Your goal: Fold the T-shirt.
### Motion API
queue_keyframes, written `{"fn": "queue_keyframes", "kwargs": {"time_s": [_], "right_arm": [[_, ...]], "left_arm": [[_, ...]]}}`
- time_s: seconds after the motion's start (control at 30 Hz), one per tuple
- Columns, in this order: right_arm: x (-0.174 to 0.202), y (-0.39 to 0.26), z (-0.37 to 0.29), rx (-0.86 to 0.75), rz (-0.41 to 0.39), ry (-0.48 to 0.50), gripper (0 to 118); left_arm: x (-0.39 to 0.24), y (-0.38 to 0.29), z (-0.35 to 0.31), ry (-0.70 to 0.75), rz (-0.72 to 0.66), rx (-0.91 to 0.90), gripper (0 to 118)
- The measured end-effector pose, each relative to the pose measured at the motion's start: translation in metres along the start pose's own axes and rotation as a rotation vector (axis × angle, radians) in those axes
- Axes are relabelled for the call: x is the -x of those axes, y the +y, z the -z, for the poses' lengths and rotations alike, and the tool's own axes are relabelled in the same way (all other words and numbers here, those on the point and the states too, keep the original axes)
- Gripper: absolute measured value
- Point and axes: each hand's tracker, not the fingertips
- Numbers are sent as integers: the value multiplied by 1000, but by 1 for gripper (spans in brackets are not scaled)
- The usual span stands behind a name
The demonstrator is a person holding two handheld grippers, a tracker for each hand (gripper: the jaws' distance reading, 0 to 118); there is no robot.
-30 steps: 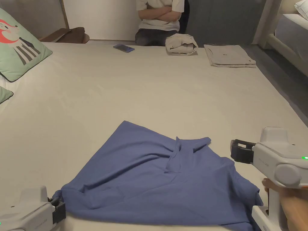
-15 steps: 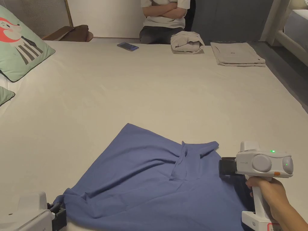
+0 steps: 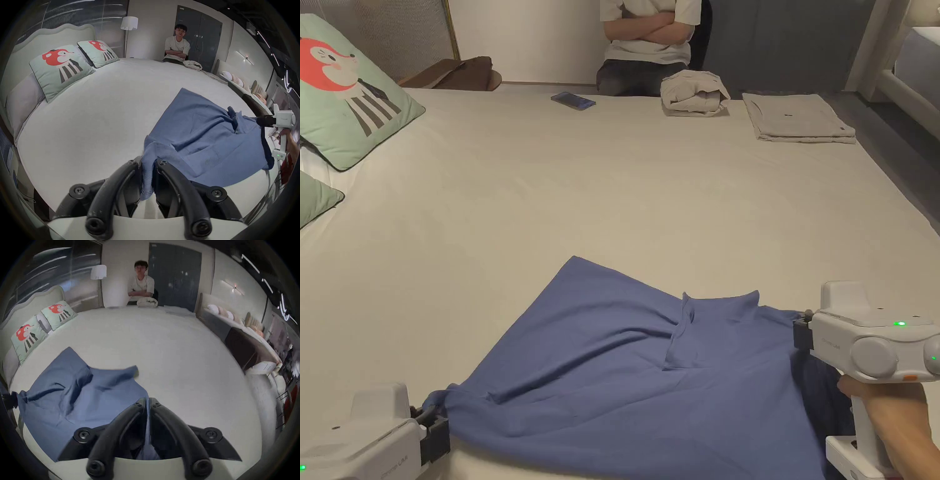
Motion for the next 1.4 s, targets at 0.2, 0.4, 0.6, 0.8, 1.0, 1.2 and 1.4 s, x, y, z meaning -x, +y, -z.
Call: {"fn": "queue_keyframes", "kwargs": {"time_s": [0.2, 0.4, 0.6, 0.8, 1.0, 1.2, 1.4], "right_arm": [[-2, 44, -61, -247, -7, -34, 2], [-12, 118, -103, -491, -29, -116, 2], [-25, 201, -118, -652, -46, -165, 2], [-29, 277, -117, -772, -78, -215, 2], [-34, 338, -106, -832, -23, -228, 2], [-41, 379, -80, -852, 40, -195, 2], [-43, 384, -45, -839, 77, -192, 2]], "left_arm": [[-7, 60, -18, -106, -94, -116, 7], [-16, 160, -19, -145, -74, -254, 7], [-47, 267, -19, -124, 8, -391, 7], [-85, 363, -15, -32, 110, -532, 7], [-105, 431, -12, 37, 132, -621, 7], [-113, 473, 4, 92, 157, -682, 7], [-121, 478, 38, 113, 161, -678, 7]]}}
